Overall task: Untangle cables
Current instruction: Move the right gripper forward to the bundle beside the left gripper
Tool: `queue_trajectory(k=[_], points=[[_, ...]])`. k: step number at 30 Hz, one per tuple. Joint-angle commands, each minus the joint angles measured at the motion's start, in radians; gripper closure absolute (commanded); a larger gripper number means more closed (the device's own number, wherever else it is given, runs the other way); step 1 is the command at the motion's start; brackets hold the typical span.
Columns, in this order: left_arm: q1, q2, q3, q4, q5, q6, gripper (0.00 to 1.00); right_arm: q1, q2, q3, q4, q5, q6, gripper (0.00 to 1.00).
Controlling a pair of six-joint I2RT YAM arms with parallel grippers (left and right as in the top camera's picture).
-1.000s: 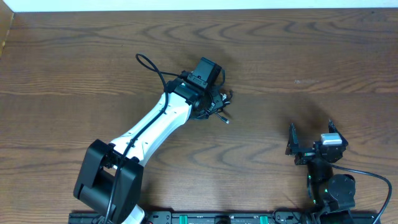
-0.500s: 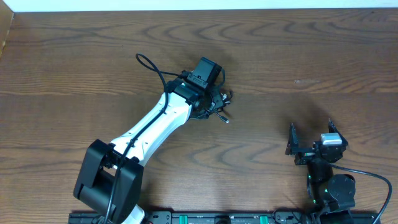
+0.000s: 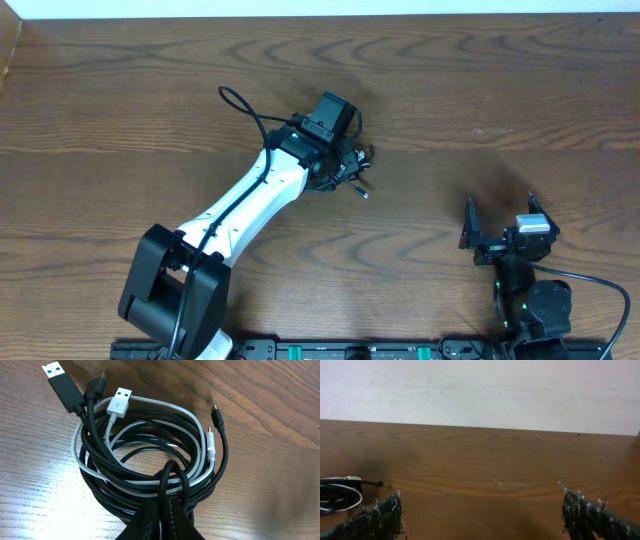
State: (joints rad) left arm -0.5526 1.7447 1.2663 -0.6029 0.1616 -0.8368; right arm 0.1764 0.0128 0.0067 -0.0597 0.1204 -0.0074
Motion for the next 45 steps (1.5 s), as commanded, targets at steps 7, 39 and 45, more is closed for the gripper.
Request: queue_trajectory(k=[7,39,45], points=[[0.000,-0.011,0.000,-0.012,0.048,0.013,0.93,0.009,-0.002,-0.001,-0.004,-0.014,0.016,0.01],[0.000,-0.011,0.000,0.161,0.225,0.027,0.93,0.007,0.802,0.713,-0.141,-0.911,0.399,0.01],[0.005,-0.011,0.000,0.165,0.256,0.010,0.92,0.006,0.955,0.713,-0.129,-1.002,0.580,0.27]])
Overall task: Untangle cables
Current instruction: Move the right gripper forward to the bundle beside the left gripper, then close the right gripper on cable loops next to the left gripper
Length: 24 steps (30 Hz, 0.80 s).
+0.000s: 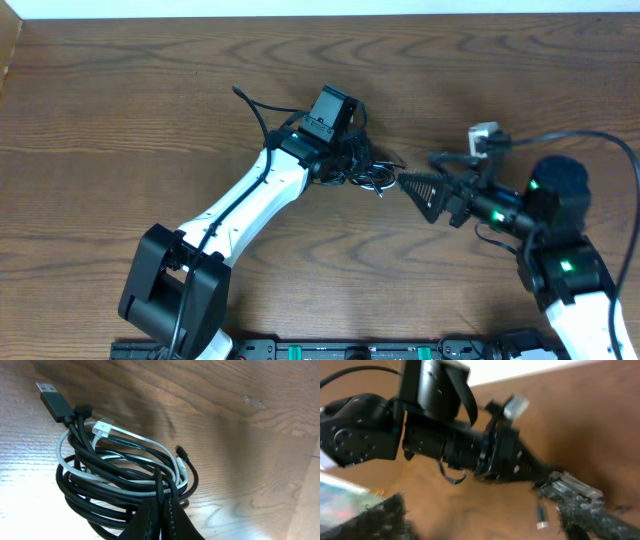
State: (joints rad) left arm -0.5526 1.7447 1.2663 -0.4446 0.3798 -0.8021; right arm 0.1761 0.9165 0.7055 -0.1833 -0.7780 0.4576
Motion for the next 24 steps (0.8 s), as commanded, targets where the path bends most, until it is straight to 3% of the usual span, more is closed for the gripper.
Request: queue_trajectory(k=[1,2,4,9,20,24], points=[[0.008,-0.011,0.000,0.008,0.040,-0.029,0.93,0.005,0.080,0.014,-0.016,-0.101,0.149,0.49],[0.011,-0.011,0.000,0.010,0.040,-0.034,0.93,0.004,0.110,0.013,-0.024,-0.095,0.212,0.62],[0.019,-0.011,0.000,0.019,0.040,-0.035,0.93,0.004,0.165,0.013,-0.028,-0.088,0.328,0.76],[0.030,-0.011,0.000,0.033,0.058,-0.021,0.92,0.003,0.301,0.013,0.000,-0.087,0.526,0.71],[0.030,-0.011,0.000,0.036,0.155,0.095,0.93,0.003,0.494,0.013,0.093,-0.015,0.734,0.71],[0.030,-0.011,0.000,0.036,0.159,0.095,0.92,0.007,0.502,0.013,0.122,-0.013,0.808,0.64]])
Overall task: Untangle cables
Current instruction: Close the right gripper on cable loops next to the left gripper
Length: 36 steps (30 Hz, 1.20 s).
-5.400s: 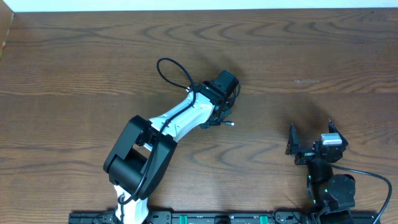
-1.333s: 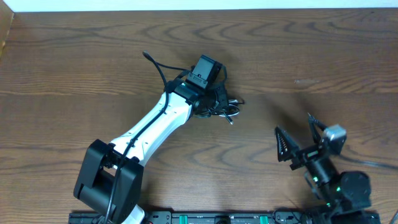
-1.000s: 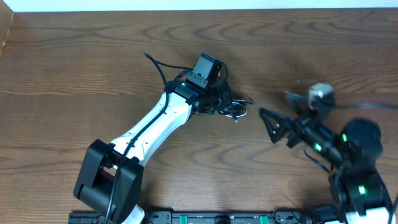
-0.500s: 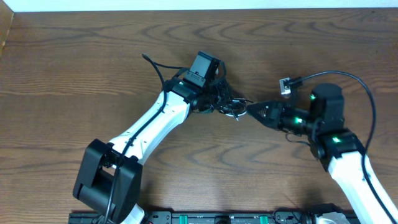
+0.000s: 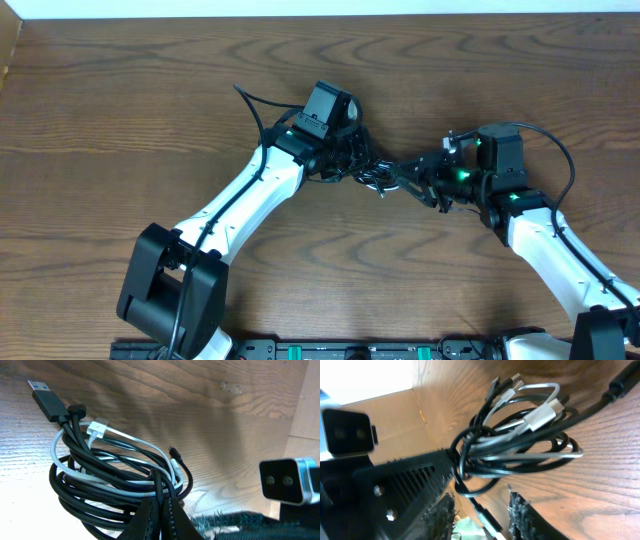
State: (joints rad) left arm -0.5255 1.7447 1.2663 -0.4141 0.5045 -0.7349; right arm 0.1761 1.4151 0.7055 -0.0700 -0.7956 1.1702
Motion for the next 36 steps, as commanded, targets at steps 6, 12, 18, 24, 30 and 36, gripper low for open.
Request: queue_trajectory(k=[6,12,18,24,30,36], points=[[0.003,-0.011,0.000,0.010,0.062,-0.009,0.93,0.020,0.004,0.013,0.011,0.011,0.182,0.64],[0.003,-0.011,0.000,0.056,0.065,-0.111,0.92,0.058,0.004,0.013,0.011,0.012,0.300,0.65],[0.002,-0.011,0.000,0.062,0.118,-0.132,0.93,0.079,0.004,0.013,0.010,0.061,0.299,0.68],[0.003,-0.011,0.000,0.061,0.209,-0.132,0.93,0.081,0.004,0.013,0.010,0.149,0.299,0.69],[0.003,-0.011,0.000,0.061,0.222,-0.143,0.92,0.081,0.003,0.013,0.011,0.146,0.327,0.62],[0.002,-0.011,0.000,0.061,0.222,-0.189,0.93,0.081,0.003,0.013,0.027,0.147,0.344,0.68]])
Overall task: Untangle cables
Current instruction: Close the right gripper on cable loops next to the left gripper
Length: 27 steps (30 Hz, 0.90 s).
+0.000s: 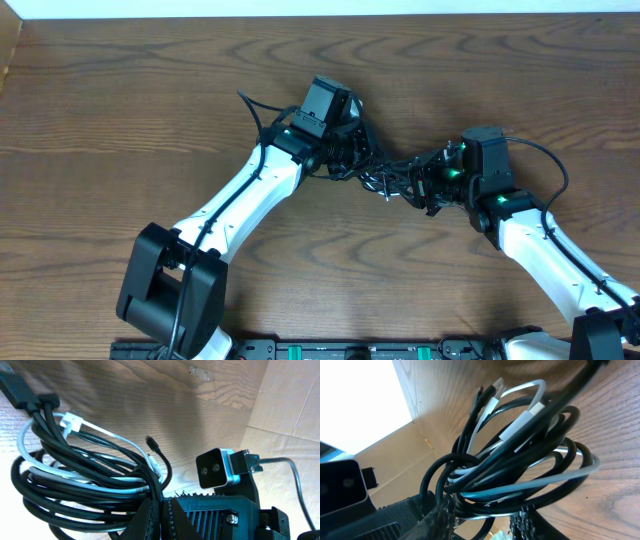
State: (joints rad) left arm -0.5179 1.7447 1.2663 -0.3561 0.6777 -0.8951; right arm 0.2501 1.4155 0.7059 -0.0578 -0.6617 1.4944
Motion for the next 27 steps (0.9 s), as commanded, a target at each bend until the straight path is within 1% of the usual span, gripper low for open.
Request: queue_trajectory(k=[1,2,4,5,7,9,12,18,23,27], points=[[-0.005,-0.011,0.000,0.003,0.048,-0.032,0.93,0.007,0.003,0.013,0.018,0.017,0.020,0.70],[-0.005,-0.011,0.000,0.002,0.049,-0.032,0.92,0.007,0.003,0.013,0.023,0.021,0.020,0.75],[-0.005,-0.011,0.000,0.000,0.049,-0.031,0.92,0.007,0.003,0.013,0.041,0.028,0.018,0.92],[-0.005,-0.011,0.000,0.000,0.048,-0.031,0.93,0.007,0.003,0.013,0.047,0.028,0.008,0.99],[-0.005,-0.011,0.000,0.001,0.040,-0.031,0.93,0.007,0.003,0.013,0.048,0.029,-0.037,0.99],[-0.005,-0.011,0.000,0.003,-0.008,-0.031,0.93,0.007,0.003,0.013,0.040,0.027,-0.183,0.99],[0.001,-0.011,0.000,0.006,-0.036,-0.031,0.92,0.007,0.003,0.013,-0.003,-0.003,-0.332,0.99],[0.041,-0.011,0.000,0.007,-0.029,-0.039,0.93,0.006,0.003,0.013,-0.152,0.015,-0.508,0.99],[0.087,-0.011,0.000,0.006,0.027,-0.038,0.93,0.004,0.003,0.013,-0.217,0.080,-0.577,0.99],[0.126,-0.011,0.000,-0.012,0.067,0.028,0.93,0.004,0.003,0.013,-0.256,0.148,-0.592,0.99]])
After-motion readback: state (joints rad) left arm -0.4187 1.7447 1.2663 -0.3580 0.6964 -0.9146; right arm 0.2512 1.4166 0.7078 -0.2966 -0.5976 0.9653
